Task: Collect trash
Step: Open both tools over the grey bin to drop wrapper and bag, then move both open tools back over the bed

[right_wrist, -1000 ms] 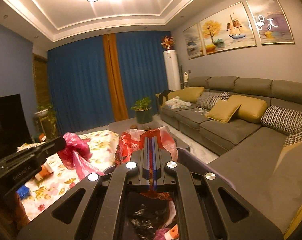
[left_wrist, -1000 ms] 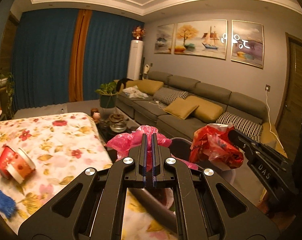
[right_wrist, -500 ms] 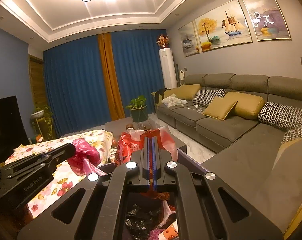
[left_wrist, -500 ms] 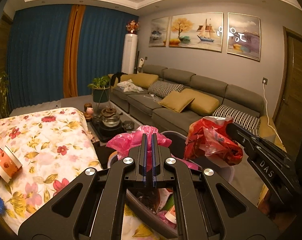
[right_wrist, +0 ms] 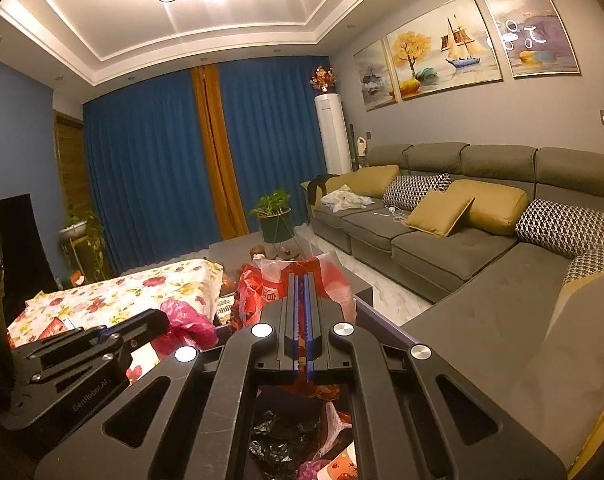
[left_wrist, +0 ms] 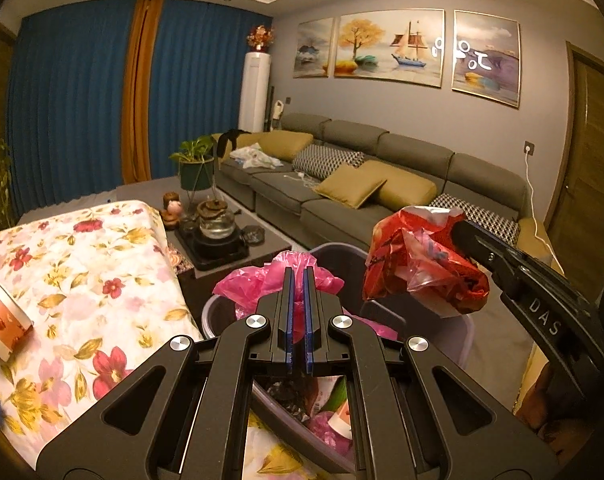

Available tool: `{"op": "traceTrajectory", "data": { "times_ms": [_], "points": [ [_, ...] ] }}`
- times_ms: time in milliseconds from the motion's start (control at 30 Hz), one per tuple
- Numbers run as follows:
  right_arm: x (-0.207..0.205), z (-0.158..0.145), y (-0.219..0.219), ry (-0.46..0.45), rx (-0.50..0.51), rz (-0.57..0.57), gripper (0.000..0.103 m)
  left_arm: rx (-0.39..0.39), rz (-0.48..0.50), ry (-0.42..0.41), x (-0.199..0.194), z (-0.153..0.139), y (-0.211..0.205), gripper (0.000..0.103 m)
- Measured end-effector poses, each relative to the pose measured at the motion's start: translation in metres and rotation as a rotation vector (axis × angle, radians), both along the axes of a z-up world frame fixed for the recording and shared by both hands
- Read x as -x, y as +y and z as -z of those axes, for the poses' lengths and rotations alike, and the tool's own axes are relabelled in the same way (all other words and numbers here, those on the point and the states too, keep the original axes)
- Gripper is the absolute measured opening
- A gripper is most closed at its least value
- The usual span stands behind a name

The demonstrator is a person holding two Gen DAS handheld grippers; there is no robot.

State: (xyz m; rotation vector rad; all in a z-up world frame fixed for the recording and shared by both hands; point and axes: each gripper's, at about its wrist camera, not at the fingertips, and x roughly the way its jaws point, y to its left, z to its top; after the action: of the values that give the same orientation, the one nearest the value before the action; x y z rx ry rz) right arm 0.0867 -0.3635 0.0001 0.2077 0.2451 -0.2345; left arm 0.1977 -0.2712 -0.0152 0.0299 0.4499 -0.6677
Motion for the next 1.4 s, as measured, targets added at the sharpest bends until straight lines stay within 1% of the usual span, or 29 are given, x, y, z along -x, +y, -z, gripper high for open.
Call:
{"op": "traceTrajectory", "data": {
  "times_ms": [100,167,200,233,300,333,367,400,433,467,500,533,567,700,833,967,1100,1300,1400],
  "points": [
    [-0.003,0.0,-0.003,0.004,-0.004,-0.006,0.004,-0.004,0.003,0.003,0.0,0.002,-0.002,0.004],
    [-0.004,0.0,-0.004,0.004,-0.008,-0.004,0.008,-0.005,0.006,0.004,0.0,0.003,-0.002,0.004],
    [-0.004,0.0,-0.005,0.004,-0.013,-0.003,0.016,-0.008,0.007,0.006,0.0,0.003,-0.003,0.004],
    [-0.004,0.0,-0.006,0.003,-0.017,-0.001,0.026,-0.013,0.004,0.007,-0.001,0.003,-0.003,0.005],
    [-0.003,-0.001,-0.008,-0.004,-0.022,0.007,0.034,-0.021,-0.009,0.01,-0.003,0.005,-0.002,0.014],
    [-0.002,-0.001,-0.009,-0.005,-0.024,0.012,0.039,-0.02,-0.014,0.013,-0.002,0.006,-0.001,0.024],
    [-0.001,-0.001,-0.01,-0.006,-0.027,0.017,0.042,-0.014,-0.022,0.016,-0.003,0.006,0.001,0.04],
    [0.0,-0.001,-0.011,-0.007,-0.029,0.02,0.048,-0.006,-0.029,0.019,-0.003,0.007,0.004,0.048],
    [0.001,-0.002,-0.012,-0.009,-0.03,0.023,0.051,0.003,-0.038,0.021,-0.003,0.007,0.007,0.061],
    [0.002,-0.002,-0.012,-0.011,-0.032,0.025,0.053,0.017,-0.047,0.023,-0.002,0.008,0.011,0.066],
    [0.003,-0.002,-0.012,-0.014,-0.032,0.027,0.057,0.02,-0.052,0.024,-0.002,0.008,0.013,0.068],
    [0.004,-0.002,-0.011,-0.017,-0.032,0.031,0.062,0.022,-0.059,0.023,-0.002,0.008,0.016,0.073],
    [0.005,-0.002,-0.011,-0.02,-0.031,0.036,0.064,0.021,-0.069,0.02,0.0,0.009,0.018,0.076],
    [0.007,-0.002,-0.009,-0.023,-0.03,0.044,0.075,0.019,-0.121,0.024,0.004,0.012,0.036,0.082],
    [0.009,-0.002,-0.005,-0.028,-0.03,0.047,0.079,0.008,-0.189,0.014,0.01,0.012,0.056,0.085],
    [0.008,-0.003,0.001,-0.03,-0.021,0.046,0.08,-0.011,-0.255,0.001,0.015,0.012,0.077,0.085],
    [0.007,-0.002,0.012,-0.022,-0.022,0.021,0.08,-0.021,-0.31,-0.007,0.017,0.011,0.1,0.085],
    [0.001,-0.001,0.032,-0.013,-0.032,-0.006,0.08,-0.041,-0.403,0.0,0.022,0.014,0.146,0.085],
    [-0.004,0.001,0.051,-0.006,-0.037,-0.051,0.08,-0.044,-0.452,0.003,0.025,0.015,0.172,0.085]
  ]
}}
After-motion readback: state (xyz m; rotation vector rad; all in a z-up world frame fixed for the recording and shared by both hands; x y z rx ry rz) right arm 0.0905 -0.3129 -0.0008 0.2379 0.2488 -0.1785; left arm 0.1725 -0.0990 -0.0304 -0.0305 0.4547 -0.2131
